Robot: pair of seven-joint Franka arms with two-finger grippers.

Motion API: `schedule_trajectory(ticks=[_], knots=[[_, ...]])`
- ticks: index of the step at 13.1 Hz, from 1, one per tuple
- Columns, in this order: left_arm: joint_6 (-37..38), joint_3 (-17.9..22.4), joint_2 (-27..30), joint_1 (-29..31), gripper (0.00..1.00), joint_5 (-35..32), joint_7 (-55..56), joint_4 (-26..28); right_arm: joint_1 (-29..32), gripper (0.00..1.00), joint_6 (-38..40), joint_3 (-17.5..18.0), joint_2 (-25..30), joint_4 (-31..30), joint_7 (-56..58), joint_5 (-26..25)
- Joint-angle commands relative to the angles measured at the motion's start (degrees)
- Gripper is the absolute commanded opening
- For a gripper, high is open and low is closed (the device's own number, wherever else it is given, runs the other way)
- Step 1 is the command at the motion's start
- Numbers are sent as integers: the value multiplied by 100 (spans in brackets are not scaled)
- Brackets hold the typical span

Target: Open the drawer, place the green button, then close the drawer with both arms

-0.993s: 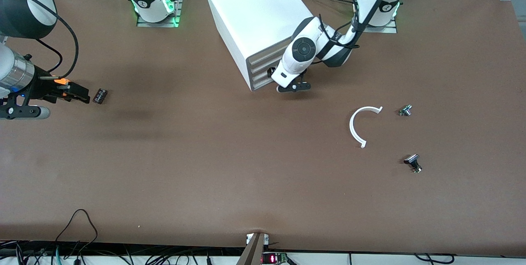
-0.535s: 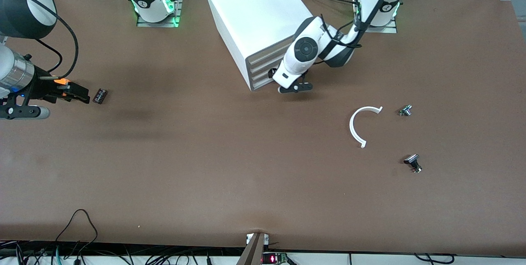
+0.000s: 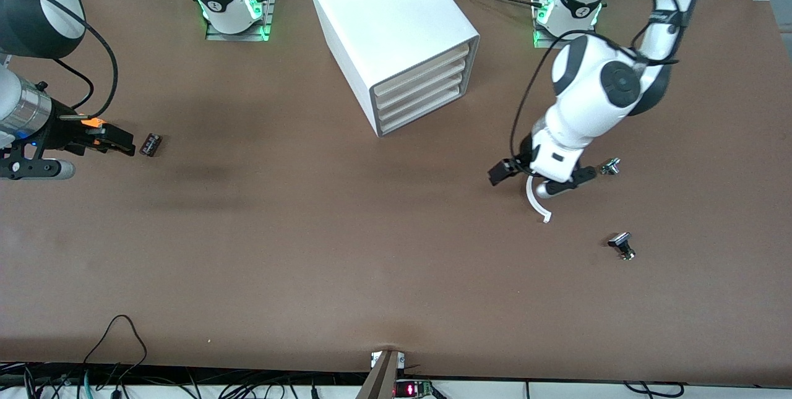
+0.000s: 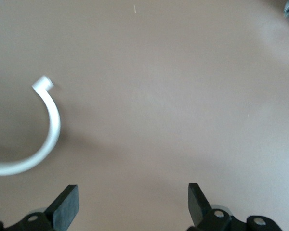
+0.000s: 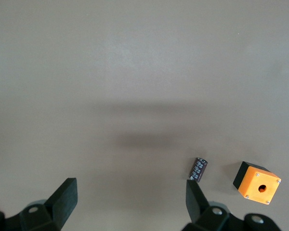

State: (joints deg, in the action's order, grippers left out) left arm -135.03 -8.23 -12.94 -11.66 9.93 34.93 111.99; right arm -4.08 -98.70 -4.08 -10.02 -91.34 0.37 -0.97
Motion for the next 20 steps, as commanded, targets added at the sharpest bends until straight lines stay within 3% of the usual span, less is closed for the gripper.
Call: schedule_trajectory(ticks=[1,5,7,10,12,20], knots=[[808,-39,642,461,100,-841,-765,-132,13,100,0,4,35,63,59,44],[2207,364,1099,718,100,-896,-2040,-686,21,100,-44,-14,44,116,50,89],[3057,672,1171,779,100,-975,-2777,-1325,21,100,-44,-14,44,151,68,28],[4174,691,1171,964,100,-1037,-3062,-2091,13,100,-27,-5,44,151,59,45],[4213,629,1084,938,100,-1317,-3019,-2155,13,100,-18,4,53,151,59,62],[4239,594,1057,903,100,-1274,-2992,-2173,-57,100,8,21,70,256,112,80]])
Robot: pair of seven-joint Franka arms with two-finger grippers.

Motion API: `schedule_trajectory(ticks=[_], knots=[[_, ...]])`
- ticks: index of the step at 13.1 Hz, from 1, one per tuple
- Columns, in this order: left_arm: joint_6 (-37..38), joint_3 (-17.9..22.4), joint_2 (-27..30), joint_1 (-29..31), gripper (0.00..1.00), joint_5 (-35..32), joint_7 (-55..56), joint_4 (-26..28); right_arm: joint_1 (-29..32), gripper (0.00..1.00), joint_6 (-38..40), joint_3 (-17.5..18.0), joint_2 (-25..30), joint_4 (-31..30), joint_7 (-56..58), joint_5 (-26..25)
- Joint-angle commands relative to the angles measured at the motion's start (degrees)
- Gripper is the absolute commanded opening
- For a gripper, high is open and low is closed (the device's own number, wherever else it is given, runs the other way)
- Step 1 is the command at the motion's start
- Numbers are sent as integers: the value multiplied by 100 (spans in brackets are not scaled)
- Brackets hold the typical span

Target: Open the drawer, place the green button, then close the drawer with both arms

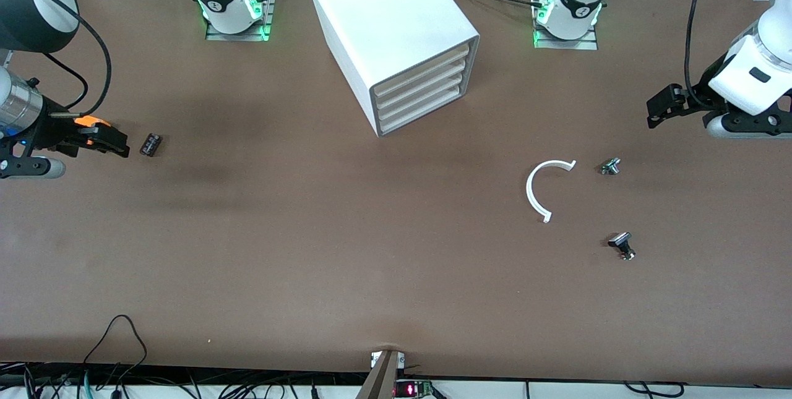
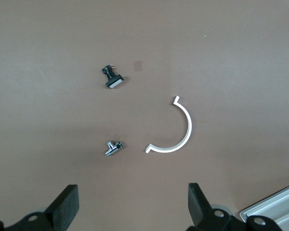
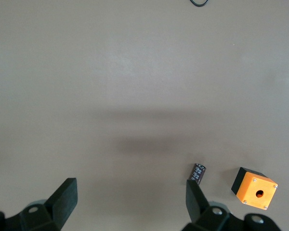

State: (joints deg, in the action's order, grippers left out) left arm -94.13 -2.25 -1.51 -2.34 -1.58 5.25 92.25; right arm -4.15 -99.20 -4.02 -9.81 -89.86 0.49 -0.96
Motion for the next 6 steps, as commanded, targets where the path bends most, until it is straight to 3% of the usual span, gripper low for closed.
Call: schedule_trajectory(ticks=[1,6], knots=[[150,-4,-86,-30,100,-114,-24,-199,-120,100,58,7,50,118,65,44],[141,-4,-95,-30,100,-105,-24,-199,-191,100,76,7,76,126,65,-141]])
